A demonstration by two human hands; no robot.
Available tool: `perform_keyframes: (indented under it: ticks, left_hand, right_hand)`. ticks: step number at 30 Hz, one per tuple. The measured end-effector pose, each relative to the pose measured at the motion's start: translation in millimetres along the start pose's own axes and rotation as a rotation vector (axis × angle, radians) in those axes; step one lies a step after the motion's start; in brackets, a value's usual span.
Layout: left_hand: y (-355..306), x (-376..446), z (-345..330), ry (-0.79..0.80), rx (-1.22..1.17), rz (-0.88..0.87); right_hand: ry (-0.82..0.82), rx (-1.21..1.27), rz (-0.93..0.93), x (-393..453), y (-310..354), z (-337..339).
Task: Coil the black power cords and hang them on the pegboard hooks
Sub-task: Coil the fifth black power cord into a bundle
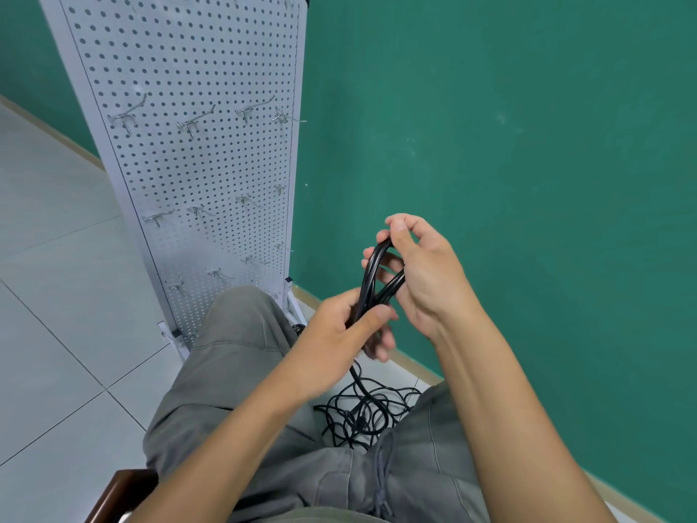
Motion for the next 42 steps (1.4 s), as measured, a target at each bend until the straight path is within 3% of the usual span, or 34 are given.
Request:
perform_keyframes:
  ticks: [3,6,10,15,18,20,23,27,33,38,42]
  left_hand:
    - [-2,0,-2,-0.098,0.047,-0.084]
    - [-9,1,6,-0.044,0.066,-0.018]
    - [-17,-4,9,0.021,-0.145,0.103]
    - [-22,-3,21,-0.086,-0.278,0.078]
    - [-26,0,34,-0.204,-0.366,0.058]
    - [-28,1,47,-0.292,-0.388,0.048]
    - [-31,2,69,-0.389,-0.424,0.029]
    - [-31,4,94,-0.505,-0.488,0.002]
    - [-13,9,98,-0.622,-0.459,0.025]
    - [1,13,81,-0.529,-0.268,0.076]
    - [3,10,53,-0.378,-0.087,0.104]
  right_hand:
    - [0.005,-0.056,0.028,4,4,-3]
    - [0.07,-0.017,0.0,7,7,-4]
    - [0.198,0.04,-0.022,10,2,1]
    - [0.256,0.207,-0.094,1,-32,-2]
    - [0.402,0.095,-0.19,-12,-63,-6]
    - [0.461,-0.105,-0.212,-21,-86,-8]
    - [0.563,-0.375,-0.144,-31,-109,-10]
    - [0.543,-0.43,-0.002,-36,-110,-8]
    - [0.482,-0.728,0.22,-38,-97,-7]
    - [0.557,-0.824,0.346,-42,-62,-4]
    - [0.452,-0.851,0.423,-34,-28,-3]
Point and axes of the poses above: each hand's wrist, its own x-axis towards the middle knuckle, its own z-axis out of the back of the hand, y = z × x, the point moved 1 cm from there along x, towards the middle knuckle, and after that the axes turned 5 degrees about z, right-handed, at the moved point
